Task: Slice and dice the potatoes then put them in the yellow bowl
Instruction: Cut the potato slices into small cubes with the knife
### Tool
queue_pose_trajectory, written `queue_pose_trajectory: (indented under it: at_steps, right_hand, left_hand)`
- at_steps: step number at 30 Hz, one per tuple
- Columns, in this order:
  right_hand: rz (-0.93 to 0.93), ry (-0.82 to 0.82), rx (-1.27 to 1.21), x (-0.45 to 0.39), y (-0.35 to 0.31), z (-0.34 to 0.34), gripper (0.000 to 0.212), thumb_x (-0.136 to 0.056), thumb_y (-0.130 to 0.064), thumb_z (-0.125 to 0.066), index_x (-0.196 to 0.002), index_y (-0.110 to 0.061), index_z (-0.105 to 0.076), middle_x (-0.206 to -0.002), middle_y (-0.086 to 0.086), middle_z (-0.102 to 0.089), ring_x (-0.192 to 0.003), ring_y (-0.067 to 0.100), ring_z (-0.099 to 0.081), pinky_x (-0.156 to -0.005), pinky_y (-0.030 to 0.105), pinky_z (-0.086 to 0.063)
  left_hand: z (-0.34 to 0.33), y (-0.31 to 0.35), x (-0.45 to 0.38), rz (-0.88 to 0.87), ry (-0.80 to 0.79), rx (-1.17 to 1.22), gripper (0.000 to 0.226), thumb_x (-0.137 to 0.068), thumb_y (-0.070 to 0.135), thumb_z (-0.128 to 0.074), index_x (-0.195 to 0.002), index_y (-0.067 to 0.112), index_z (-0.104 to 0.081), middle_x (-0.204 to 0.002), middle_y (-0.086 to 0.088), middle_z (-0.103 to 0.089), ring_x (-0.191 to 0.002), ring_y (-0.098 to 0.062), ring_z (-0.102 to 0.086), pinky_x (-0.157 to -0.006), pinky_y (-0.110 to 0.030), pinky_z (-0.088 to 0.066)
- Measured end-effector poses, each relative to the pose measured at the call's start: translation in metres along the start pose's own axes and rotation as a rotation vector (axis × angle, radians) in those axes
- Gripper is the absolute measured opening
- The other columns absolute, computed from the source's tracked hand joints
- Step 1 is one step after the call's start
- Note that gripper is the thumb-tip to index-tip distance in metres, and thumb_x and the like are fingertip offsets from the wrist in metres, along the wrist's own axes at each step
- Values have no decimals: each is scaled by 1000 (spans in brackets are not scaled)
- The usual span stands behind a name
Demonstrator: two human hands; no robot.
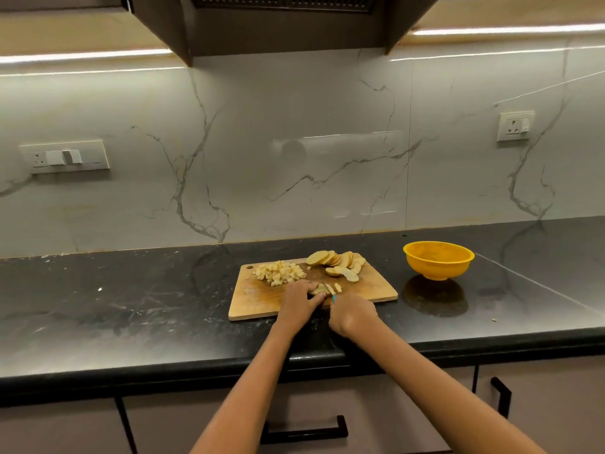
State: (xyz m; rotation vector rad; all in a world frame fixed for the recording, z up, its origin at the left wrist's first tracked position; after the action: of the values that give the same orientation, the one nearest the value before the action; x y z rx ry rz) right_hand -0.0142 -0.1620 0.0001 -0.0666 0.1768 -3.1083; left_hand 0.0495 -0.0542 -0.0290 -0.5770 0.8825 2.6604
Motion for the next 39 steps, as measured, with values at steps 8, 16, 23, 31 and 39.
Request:
queue_pose_trajectory:
  at_steps: [8,16,23,31,39]
  right_hand:
    - [-13,155,-30,8,14,-5,30,-99,-22,-42,-117,-5,-59,-111,10,-64,-101,24,-63,-74,29,-46]
    - [-126,-13,-437,12,16,-6,39,-102,-30,-32,-86,0,-50,-60,12,-60,-45,19,-58,-41,24,-48]
    - [-100,-47,-390,16,13,-4,39,-102,-28,-31,-91,2,-52,-65,12,-63,-53,21,-63,-44,23,-48]
    - [-122,-300,-493,2,-3,19,31,-101,-15,-30,-123,4,-40,-78,16,-50,-58,21,-53,-51,28,-47]
    - [58,36,43,23,2,-2,30,-98,-16,-44,-122,-5,-56,-122,11,-59,-111,26,-58,-83,32,-48]
  left_hand:
    - [2,0,3,15,-39,-50,46,-91,33,-56,-130,9,-53,-136,-7,-51,-126,-19,-42,-103,-26,-27]
    - [3,-3,1,15,-8,7,45,-88,27,-61,-128,7,-54,-134,-8,-53,-125,-18,-46,-103,-23,-30]
    - [4,-3,2,19,0,33,43,-89,26,-61,-126,7,-56,-133,-9,-55,-124,-17,-47,-103,-24,-31]
    - [6,1,0,-56,38,57,9,-85,18,-65,-90,12,-70,-86,-1,-63,-82,-11,-51,-88,-36,-43]
    - [6,2,3,-11,55,52,30,-88,22,-62,-111,2,-66,-116,-12,-65,-103,-15,-57,-97,-26,-36]
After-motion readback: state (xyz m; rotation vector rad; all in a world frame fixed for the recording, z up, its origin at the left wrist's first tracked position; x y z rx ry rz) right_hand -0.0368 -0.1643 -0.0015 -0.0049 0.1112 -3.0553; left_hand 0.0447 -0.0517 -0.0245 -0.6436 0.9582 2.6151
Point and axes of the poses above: each hand's wrist, its own x-axis away from the middle knuckle, its own z-axis out of the back of the hand, y = z × x, the point moved 3 cm from there along -x, towards the middle knuckle
